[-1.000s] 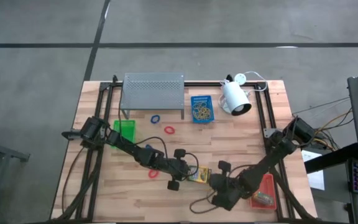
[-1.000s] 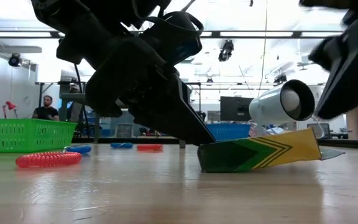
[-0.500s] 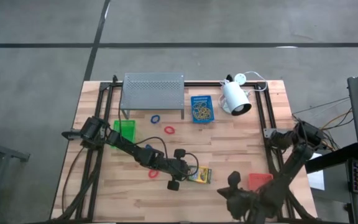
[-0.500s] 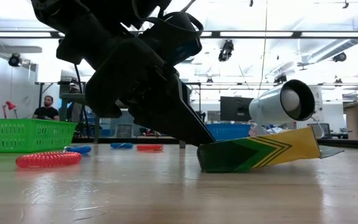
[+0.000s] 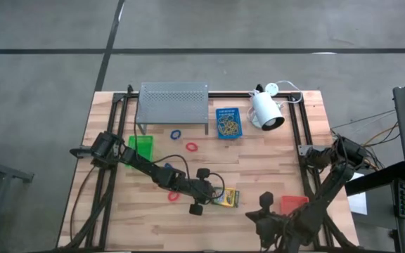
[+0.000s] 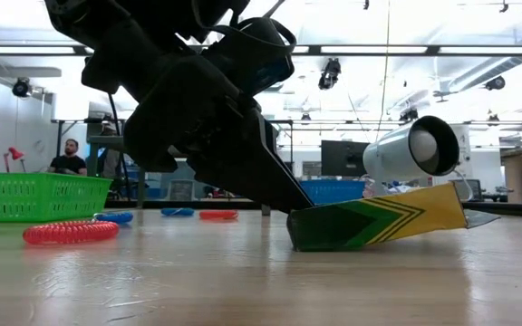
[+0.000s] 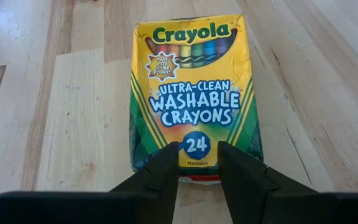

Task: Pick & Place Office Desk Supplies
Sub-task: Put the yellow crayon box into the orange bin

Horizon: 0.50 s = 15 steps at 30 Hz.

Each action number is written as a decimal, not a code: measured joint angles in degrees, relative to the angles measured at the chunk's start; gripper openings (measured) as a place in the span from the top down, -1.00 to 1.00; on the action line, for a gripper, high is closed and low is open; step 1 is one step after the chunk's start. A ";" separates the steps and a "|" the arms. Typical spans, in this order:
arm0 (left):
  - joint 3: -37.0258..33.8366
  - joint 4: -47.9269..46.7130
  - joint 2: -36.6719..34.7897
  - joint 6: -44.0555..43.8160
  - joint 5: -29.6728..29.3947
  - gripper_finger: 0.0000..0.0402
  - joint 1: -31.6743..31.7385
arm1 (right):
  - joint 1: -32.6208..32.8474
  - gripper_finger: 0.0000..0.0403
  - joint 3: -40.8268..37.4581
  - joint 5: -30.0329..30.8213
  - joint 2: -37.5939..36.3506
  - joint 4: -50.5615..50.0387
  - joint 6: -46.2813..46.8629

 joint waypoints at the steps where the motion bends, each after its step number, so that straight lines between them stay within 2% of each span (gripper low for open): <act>1: 0.00 0.00 0.00 0.00 0.00 0.42 0.00 | 0.00 0.96 -0.28 0.09 0.00 -0.05 -0.02; 4: 0.00 0.00 0.00 0.00 0.00 0.42 0.00 | -0.06 0.96 -1.16 0.17 0.00 -0.04 -0.63; 9: -0.01 0.00 0.00 0.04 -0.05 0.42 0.00 | -0.07 0.96 -1.78 0.15 0.04 0.02 -6.73; 15: -0.02 0.00 0.02 0.11 -0.39 0.42 0.00 | -0.07 0.96 -1.40 0.12 0.04 0.41 -7.14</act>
